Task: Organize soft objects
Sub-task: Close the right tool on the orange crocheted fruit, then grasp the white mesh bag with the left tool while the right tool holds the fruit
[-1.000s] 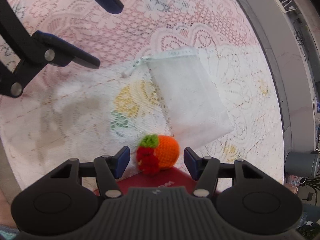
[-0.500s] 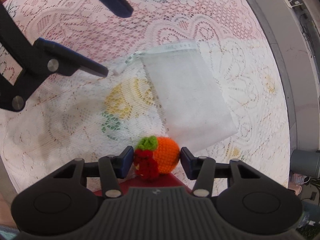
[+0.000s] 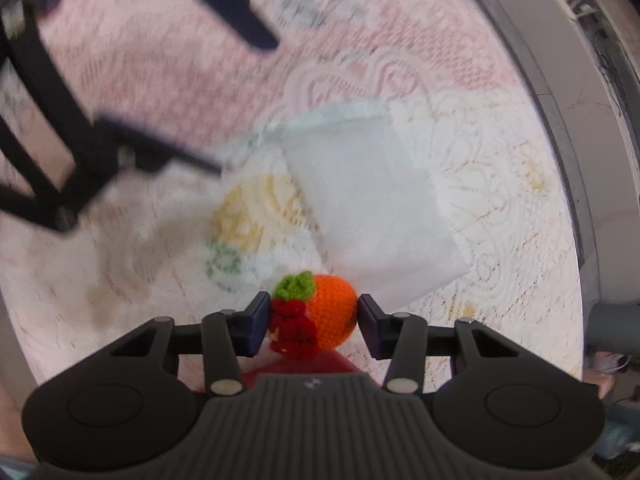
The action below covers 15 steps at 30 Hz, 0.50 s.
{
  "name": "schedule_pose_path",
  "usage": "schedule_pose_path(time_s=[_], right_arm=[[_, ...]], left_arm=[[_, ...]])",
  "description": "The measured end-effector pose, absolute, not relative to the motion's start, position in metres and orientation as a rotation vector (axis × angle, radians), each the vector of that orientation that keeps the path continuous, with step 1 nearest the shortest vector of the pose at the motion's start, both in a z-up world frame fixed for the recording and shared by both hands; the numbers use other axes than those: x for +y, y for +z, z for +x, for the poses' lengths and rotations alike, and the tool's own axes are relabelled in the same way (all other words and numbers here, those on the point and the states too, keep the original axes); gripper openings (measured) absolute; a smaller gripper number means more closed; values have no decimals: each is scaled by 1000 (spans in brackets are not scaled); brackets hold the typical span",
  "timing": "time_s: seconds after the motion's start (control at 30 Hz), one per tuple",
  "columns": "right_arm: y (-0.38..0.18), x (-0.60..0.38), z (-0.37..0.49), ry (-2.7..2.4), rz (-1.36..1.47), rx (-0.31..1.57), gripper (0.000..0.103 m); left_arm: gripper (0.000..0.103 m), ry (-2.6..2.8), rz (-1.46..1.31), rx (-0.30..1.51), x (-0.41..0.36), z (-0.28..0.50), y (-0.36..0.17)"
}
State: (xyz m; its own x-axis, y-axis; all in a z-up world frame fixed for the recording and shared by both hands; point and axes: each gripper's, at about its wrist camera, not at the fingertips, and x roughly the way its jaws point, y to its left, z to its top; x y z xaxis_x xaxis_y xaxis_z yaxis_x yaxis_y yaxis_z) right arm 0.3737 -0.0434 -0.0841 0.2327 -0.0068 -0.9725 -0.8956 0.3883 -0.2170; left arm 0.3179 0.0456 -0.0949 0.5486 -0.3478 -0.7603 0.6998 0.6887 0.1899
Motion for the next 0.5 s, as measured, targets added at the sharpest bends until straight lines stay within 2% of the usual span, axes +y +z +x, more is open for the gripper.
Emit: schedule_pose_path(time_s=[0.07,0.27,0.5], right_arm=[[-71,-47,380,767,-936,1153,47],[-49,-55,405,716,-831,1129,47],[-67,-62,438,674,-751,1207,47]], left_arm=[[88,-682,563,731,41,322,-96],[88,-741,647,750,29,356,-115],[89,-792,678,819,14,388,-145]])
